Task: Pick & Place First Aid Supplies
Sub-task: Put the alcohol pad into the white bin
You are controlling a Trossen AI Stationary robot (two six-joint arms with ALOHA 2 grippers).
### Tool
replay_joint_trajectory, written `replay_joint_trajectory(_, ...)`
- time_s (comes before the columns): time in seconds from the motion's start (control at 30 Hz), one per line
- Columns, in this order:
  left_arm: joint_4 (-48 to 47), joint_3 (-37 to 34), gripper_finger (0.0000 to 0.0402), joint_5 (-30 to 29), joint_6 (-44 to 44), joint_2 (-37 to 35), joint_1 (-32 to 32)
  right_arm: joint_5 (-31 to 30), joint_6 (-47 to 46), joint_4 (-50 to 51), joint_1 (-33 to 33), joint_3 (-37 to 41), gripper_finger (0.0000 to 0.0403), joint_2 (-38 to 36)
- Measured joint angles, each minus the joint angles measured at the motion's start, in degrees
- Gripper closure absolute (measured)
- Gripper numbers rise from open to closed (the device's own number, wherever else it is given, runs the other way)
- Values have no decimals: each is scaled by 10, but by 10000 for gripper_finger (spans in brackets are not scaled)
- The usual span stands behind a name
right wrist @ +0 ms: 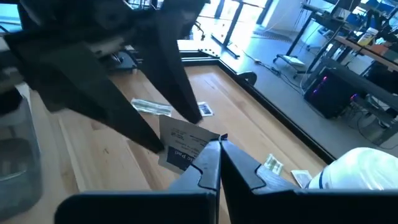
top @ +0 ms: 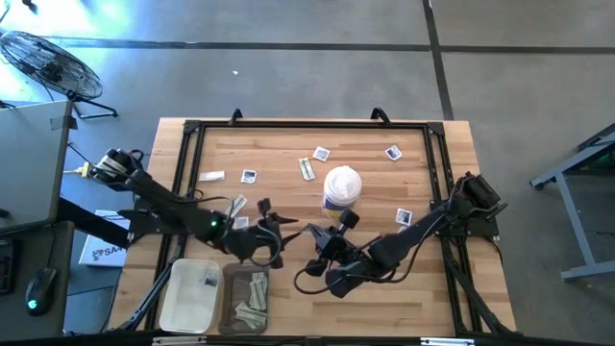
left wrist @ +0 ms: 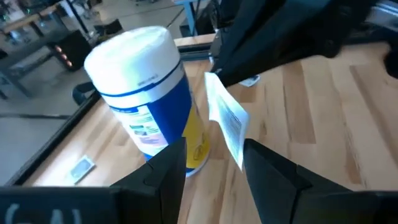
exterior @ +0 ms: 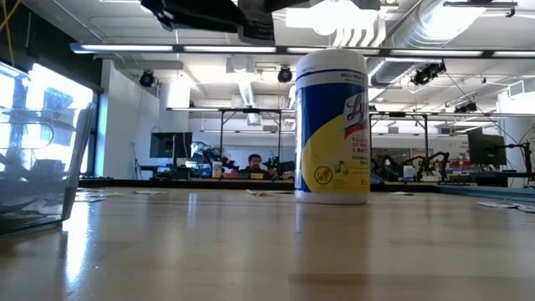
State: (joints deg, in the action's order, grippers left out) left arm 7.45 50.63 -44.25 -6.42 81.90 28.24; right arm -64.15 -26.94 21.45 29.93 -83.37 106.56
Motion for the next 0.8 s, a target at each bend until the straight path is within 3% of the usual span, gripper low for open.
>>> replay_joint_trajectory(0.17,48,0,245,61,-3,20,-26,0,4,-4,0,0,402,0)
replay_joint_trajectory(0.3,53,0,250,52,0,31,-29,12,4,-3,1,0,402,0)
replay_joint_trajectory(0.4,53,0,277,37,11,33,-27,17,4,-3,1,0,402,0)
replay_joint_trajectory(0.6,54,0,388,39,21,33,-27,17,19,1,1,0,402,0)
replay_joint_trajectory(0.8,7,0,396,63,21,14,-27,17,37,1,4,0,387,0)
